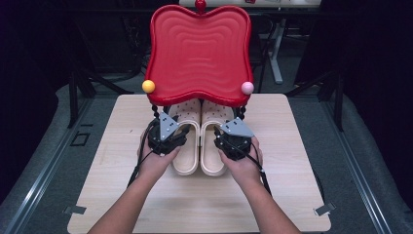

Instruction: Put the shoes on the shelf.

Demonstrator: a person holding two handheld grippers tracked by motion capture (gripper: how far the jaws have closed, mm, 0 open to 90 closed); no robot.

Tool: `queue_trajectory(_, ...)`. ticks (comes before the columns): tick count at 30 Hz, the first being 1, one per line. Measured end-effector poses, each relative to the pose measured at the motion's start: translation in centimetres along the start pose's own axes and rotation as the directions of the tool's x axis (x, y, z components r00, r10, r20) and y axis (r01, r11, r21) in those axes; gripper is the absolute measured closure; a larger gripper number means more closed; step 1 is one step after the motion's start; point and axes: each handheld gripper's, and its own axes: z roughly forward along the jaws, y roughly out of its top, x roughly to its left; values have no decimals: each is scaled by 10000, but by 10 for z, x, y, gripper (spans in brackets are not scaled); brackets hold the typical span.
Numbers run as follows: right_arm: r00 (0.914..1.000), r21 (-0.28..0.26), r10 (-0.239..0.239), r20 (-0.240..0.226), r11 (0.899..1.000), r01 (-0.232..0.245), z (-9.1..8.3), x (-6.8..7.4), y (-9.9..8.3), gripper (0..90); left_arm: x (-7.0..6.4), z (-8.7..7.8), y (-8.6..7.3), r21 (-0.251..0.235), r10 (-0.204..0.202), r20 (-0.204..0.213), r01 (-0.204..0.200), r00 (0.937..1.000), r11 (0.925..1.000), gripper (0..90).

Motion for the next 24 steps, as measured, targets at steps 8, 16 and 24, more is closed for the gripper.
queue_trajectory(8, 9993, -204, -375, 17, 9991, 375, -11, -1, 0, 519, 4, -10, 1, -16, -392, 185, 393, 9991, 9992, 464)
queue_trajectory(16, 9969, -190, -716, -328, 9973, 710, -35, -3, 0, 559, 4, -29, -1, -247, -687, 499, 700, 9964, 9972, 472)
queue_trajectory(24, 9944, -301, -415, -968, 9988, 388, -62, -6, -13, 526, 3, -57, -14, -465, -708, 992, 757, 9925, 9960, 527)
